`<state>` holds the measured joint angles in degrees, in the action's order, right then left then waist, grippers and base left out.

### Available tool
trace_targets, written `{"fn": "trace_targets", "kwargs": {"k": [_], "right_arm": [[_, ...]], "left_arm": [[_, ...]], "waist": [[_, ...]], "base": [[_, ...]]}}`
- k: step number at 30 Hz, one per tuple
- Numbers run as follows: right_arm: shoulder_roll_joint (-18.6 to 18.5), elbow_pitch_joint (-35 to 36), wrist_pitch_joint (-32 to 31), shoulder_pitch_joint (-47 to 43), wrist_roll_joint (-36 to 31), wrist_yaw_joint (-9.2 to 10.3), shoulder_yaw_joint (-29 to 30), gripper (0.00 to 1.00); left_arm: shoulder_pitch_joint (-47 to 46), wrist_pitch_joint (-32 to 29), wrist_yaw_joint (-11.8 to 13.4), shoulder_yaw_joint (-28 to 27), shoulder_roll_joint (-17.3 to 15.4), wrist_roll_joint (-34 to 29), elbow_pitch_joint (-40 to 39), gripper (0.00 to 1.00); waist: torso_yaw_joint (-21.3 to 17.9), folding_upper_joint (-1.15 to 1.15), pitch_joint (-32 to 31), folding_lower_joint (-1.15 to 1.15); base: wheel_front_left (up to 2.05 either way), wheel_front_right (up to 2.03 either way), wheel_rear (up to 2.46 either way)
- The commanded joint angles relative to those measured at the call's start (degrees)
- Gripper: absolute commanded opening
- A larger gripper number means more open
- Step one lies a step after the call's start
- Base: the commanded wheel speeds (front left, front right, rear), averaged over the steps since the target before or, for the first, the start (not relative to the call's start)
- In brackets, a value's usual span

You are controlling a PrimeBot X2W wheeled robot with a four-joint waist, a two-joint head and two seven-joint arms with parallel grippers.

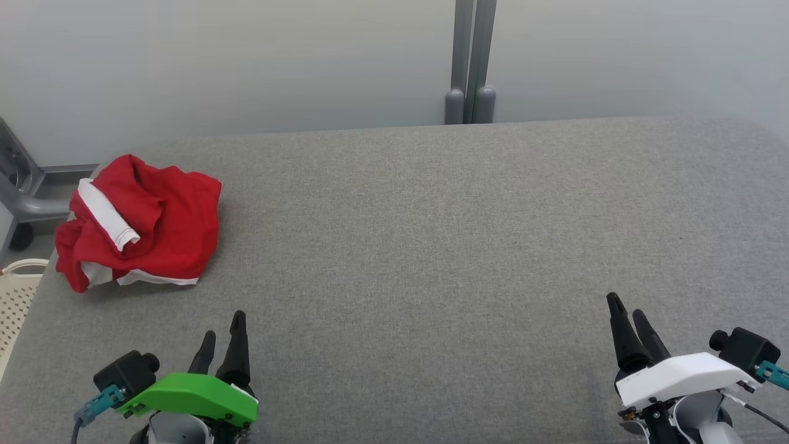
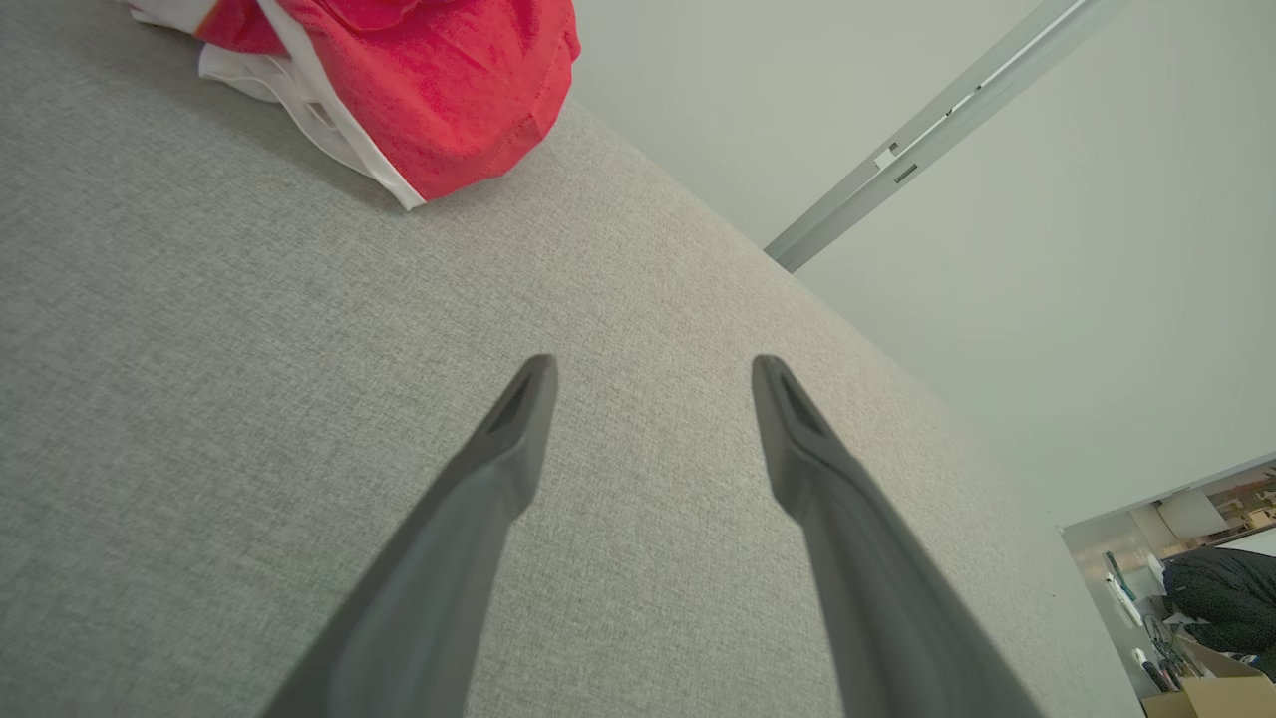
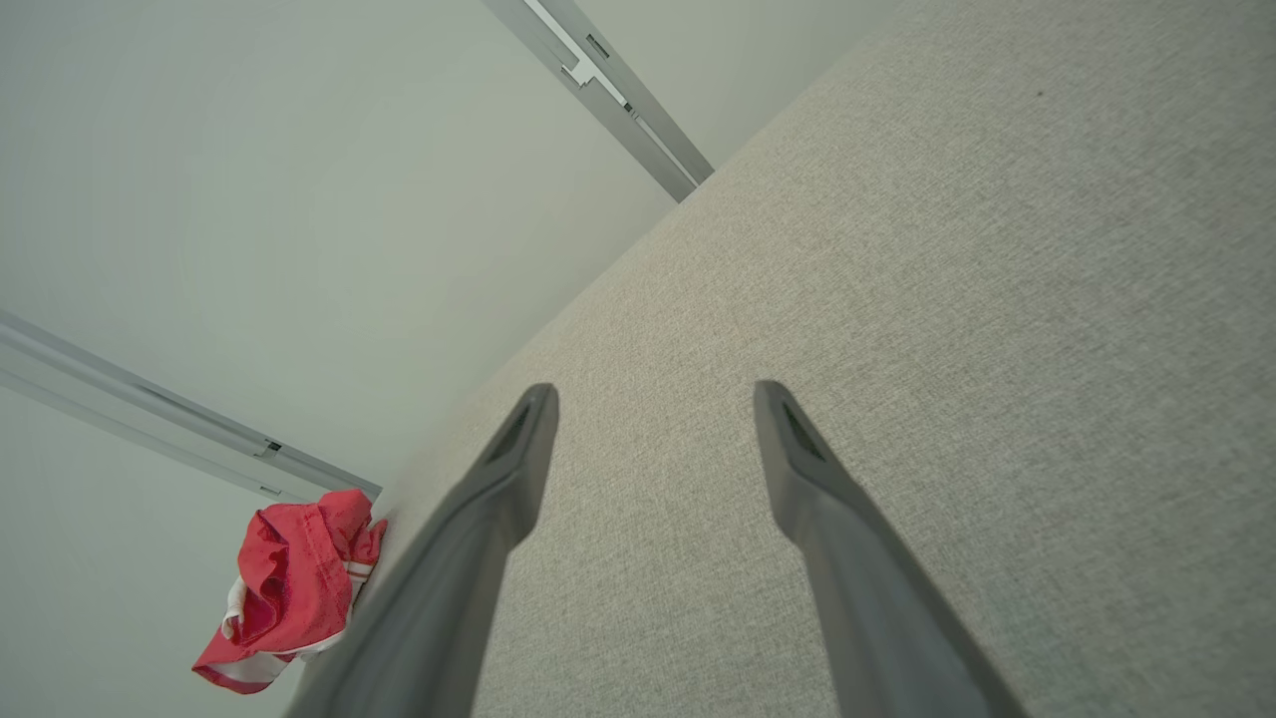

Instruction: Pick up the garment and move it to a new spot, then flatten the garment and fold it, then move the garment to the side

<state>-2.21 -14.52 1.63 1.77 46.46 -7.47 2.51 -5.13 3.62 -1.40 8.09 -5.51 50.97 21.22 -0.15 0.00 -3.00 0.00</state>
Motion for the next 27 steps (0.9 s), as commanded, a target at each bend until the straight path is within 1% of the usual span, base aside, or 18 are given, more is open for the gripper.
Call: {"fn": "trace_targets", "kwargs": {"k": [1, 12, 20, 24, 27], "right_arm": [[-0.4, 0.9, -0.1, 0.4, -2.0, -0.02, 0.1, 1.0], [-0.5, 2.1, -2.1, 0.3, -11.4, -0.02, -0.4, 1.0], [-0.5, 3.2, -2.6, 0.1, -17.5, -0.02, -0.6, 1.0], [-0.6, 3.7, -3.2, 0.0, -22.2, -0.03, -0.8, 1.0], [-0.6, 4.2, -3.5, -0.2, -24.5, -0.03, -1.0, 1.0]], "left_arm": [[-0.2, 0.6, 0.4, 0.5, -0.8, -2.1, -1.0, 1.0], [0.5, 2.8, 2.5, 1.9, -1.6, -9.8, -1.7, 1.0], [0.6, 4.2, 3.3, 2.8, -2.0, -14.2, -1.3, 1.0], [0.6, 5.0, 3.5, 3.9, -2.4, -17.0, -0.7, 1.0], [0.4, 5.5, 3.6, 4.4, -2.7, -18.6, -0.5, 1.0]], "waist": [[0.0, 0.0, -0.1, 0.0], [0.0, 0.0, -0.7, 0.0], [0.3, 0.0, -1.0, 0.0], [0.5, 0.0, -1.3, 0.0], [0.5, 0.0, -1.5, 0.0]], "base": [[0.0, 0.0, 0.0], [0.0, 0.0, 0.0], [0.0, 0.0, 0.0], [0.0, 0.0, 0.0], [0.0, 0.0, 0.0]]}}
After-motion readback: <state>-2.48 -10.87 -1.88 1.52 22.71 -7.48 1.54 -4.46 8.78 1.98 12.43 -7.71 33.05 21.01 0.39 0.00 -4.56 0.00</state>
